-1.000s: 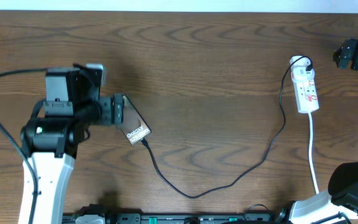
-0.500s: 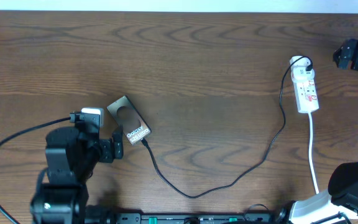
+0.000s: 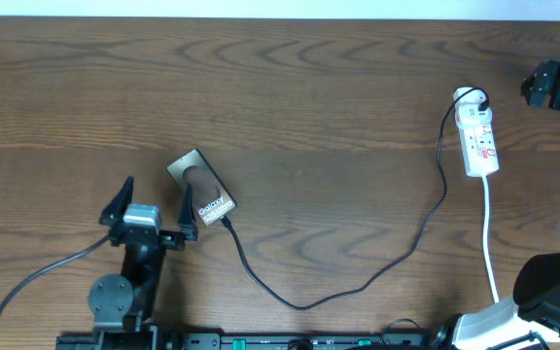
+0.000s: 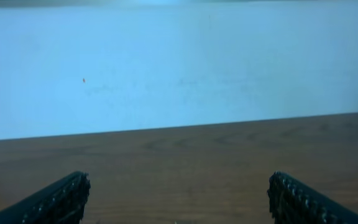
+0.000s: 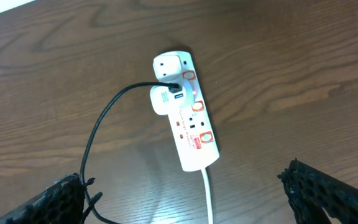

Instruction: Plug charger to phone and switch on socket

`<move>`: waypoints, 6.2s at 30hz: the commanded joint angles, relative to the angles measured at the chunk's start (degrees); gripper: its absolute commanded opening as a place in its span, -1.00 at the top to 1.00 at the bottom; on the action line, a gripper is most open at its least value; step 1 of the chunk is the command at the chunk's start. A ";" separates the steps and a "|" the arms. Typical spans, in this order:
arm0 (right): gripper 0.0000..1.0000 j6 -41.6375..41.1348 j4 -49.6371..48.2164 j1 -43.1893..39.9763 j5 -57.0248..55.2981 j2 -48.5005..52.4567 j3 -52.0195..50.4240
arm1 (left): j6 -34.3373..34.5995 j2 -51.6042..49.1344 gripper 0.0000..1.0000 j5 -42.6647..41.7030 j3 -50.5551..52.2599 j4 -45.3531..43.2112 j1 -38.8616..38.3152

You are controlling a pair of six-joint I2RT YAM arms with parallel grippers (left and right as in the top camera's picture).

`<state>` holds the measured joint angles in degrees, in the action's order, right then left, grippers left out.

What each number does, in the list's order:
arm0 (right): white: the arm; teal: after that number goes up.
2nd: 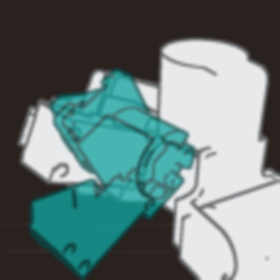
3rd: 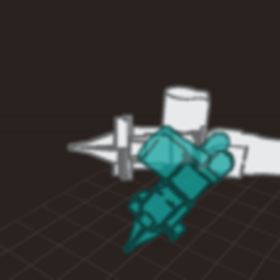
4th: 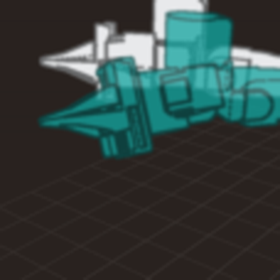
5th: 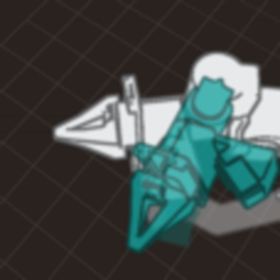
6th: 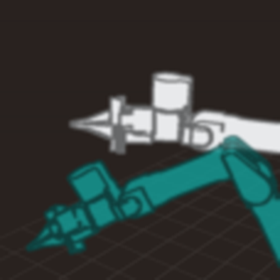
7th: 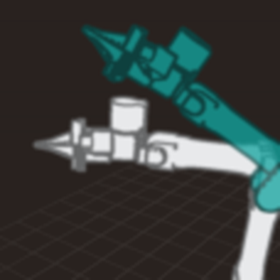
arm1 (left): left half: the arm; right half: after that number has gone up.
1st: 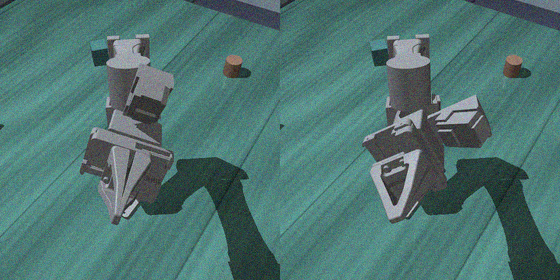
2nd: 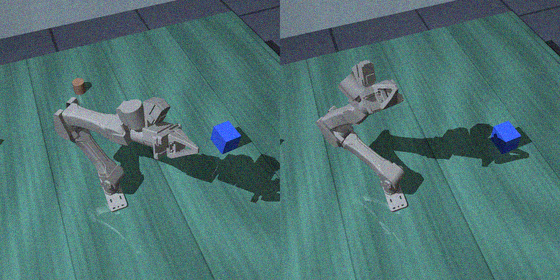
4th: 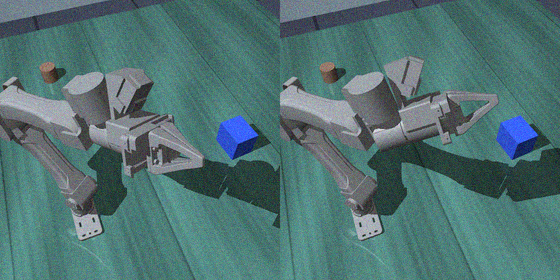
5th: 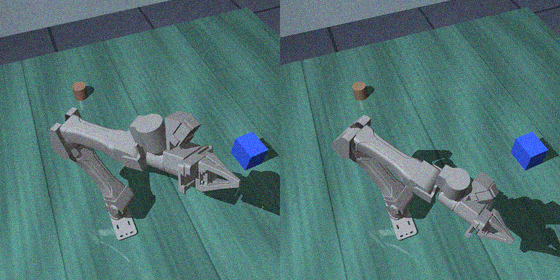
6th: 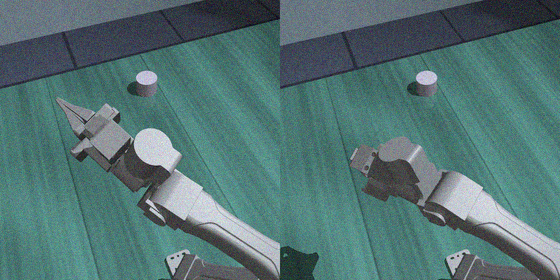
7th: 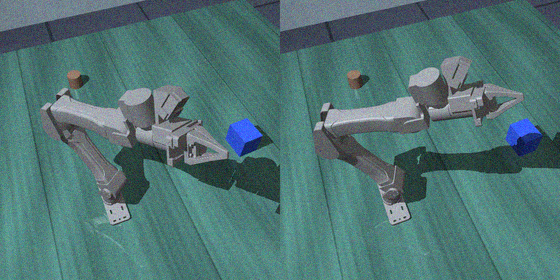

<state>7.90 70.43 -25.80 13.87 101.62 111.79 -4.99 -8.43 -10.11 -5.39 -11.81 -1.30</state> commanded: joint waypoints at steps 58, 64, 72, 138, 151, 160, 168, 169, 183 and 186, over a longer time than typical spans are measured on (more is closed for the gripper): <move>-0.98 1.20 -0.11 -0.02 -4.00 0.28 0.17 | -0.98 8.20 -0.84 4.61 5.16 15.45 -0.13; -0.98 1.16 -0.07 0.26 -7.76 0.22 0.17 | -0.98 8.20 -0.84 4.61 5.16 15.45 -0.13; -0.99 0.46 -6.60 4.85 -5.16 -5.95 -4.72 | -0.98 8.20 -0.84 4.61 5.16 15.45 -0.13; -0.98 -0.59 -66.77 24.06 -5.68 -101.33 -111.47 | -0.98 8.20 -0.84 4.61 5.16 15.45 -0.13; -0.99 -0.59 -66.77 24.06 -5.70 -101.33 -111.47 | -0.98 8.20 -0.84 4.61 5.16 15.45 -0.13; -0.99 -0.59 -66.77 24.06 -5.68 -101.33 -111.47 | -0.98 8.20 -0.84 4.61 5.16 15.45 -0.13; -0.98 -0.59 -66.77 24.06 -5.68 -101.33 -111.47 | -0.98 8.20 -0.84 4.61 5.16 15.45 -0.13; -0.98 -0.59 -66.77 24.06 -5.68 -101.33 -111.47 | -0.98 8.20 -0.84 4.61 5.16 15.45 -0.13; -0.98 -0.59 -66.77 24.06 -5.68 -101.33 -111.47 | -0.98 8.20 -0.84 4.61 5.16 15.45 -0.13; -0.99 -0.59 -66.77 24.06 -5.68 -101.33 -111.47 | -0.98 8.20 -0.84 4.61 5.16 15.45 -0.13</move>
<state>7.92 3.38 -2.15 8.95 0.71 0.40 -4.99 -0.58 -5.39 -1.15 1.61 -1.30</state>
